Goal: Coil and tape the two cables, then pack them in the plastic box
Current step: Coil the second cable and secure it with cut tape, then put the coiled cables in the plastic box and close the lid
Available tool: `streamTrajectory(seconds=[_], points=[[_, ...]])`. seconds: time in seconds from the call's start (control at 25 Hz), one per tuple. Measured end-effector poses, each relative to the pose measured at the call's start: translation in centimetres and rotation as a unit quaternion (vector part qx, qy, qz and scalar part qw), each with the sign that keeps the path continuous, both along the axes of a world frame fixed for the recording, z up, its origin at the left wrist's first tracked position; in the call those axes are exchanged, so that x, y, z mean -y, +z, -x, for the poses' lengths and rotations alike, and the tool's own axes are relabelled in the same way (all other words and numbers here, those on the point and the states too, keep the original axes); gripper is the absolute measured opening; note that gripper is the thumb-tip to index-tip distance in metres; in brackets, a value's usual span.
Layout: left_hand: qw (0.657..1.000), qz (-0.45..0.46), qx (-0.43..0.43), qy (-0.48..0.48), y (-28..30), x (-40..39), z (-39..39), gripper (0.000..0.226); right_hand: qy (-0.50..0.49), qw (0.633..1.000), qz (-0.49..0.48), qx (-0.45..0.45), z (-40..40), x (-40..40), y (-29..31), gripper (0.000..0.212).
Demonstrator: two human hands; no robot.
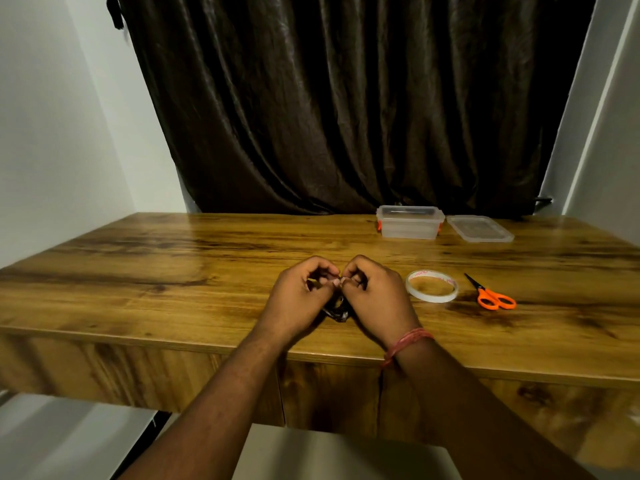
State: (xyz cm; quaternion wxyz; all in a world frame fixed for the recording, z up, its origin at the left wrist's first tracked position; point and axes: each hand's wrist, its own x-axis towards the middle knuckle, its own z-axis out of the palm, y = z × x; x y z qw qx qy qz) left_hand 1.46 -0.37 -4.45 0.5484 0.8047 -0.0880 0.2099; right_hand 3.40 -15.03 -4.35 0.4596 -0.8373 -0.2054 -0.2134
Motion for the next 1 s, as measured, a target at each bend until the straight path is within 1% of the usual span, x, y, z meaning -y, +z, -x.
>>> streamTrajectory(seconds=[0.08,0.12,0.16,0.2,0.28,0.32,0.36,0.4,0.44,0.52,0.6,0.72,0.8,1.0], points=[[0.999,-0.039,0.016,0.029,0.0,0.0,-0.2,0.021,-0.001,1.0,0.008,-0.014,-0.2,0.1,0.0,0.005],[0.997,-0.056,0.019,0.052,0.0,-0.1,-0.5,0.022,-0.016,1.0,-0.003,-0.014,-0.2,0.1,0.0,0.008],[0.995,-0.06,0.01,0.077,-0.3,-0.5,-1.0,0.023,-0.043,0.998,-0.035,-0.011,-0.4,0.2,0.0,0.011],[0.994,-0.05,-0.008,0.101,-0.4,-0.9,-1.4,0.024,-0.076,0.993,-0.087,-0.012,-0.6,0.5,0.1,0.013],[0.988,-0.02,-0.042,0.144,-0.8,-1.7,-2.5,0.026,-0.142,0.966,-0.215,-0.028,-0.9,1.7,0.4,0.014],[0.984,-0.034,-0.043,0.169,-0.9,-2.0,-3.1,0.024,-0.17,0.947,-0.27,-0.039,-1.2,2.5,0.6,0.014],[0.977,-0.069,-0.042,0.196,-0.9,-2.2,-3.4,0.022,-0.193,0.93,-0.31,-0.053,-1.6,3.2,0.6,0.014],[0.97,-0.102,-0.041,0.217,-0.9,-2.4,-3.7,0.019,-0.207,0.918,-0.331,-0.065,-2.0,3.7,0.5,0.014],[0.965,-0.12,-0.04,0.229,-0.8,-2.5,-3.9,0.016,-0.214,0.916,-0.334,-0.068,-2.2,3.9,0.5,0.014],[0.961,-0.132,-0.048,0.237,-0.9,-2.6,-4.4,0.013,-0.218,0.929,-0.295,-0.052,-2.4,3.7,0.4,0.014],[0.96,-0.132,-0.053,0.241,-1.0,-2.5,-4.6,0.01,-0.22,0.939,-0.262,-0.03,-2.4,3.3,0.3,0.014],[0.96,-0.118,-0.045,0.249,-0.9,-2.5,-4.5,0.012,-0.217,0.941,-0.258,-0.025,-2.4,3.4,0.2,0.013],[0.962,-0.094,-0.048,0.252,-1.0,-2.6,-4.5,0.013,-0.221,0.94,-0.257,-0.025,-2.3,3.4,0.2,0.013],[0.965,0.019,-0.075,0.251,-0.7,-2.7,-4.0,0.013,-0.223,0.948,-0.227,-0.016,-2.2,3.2,0.3,0.013]])
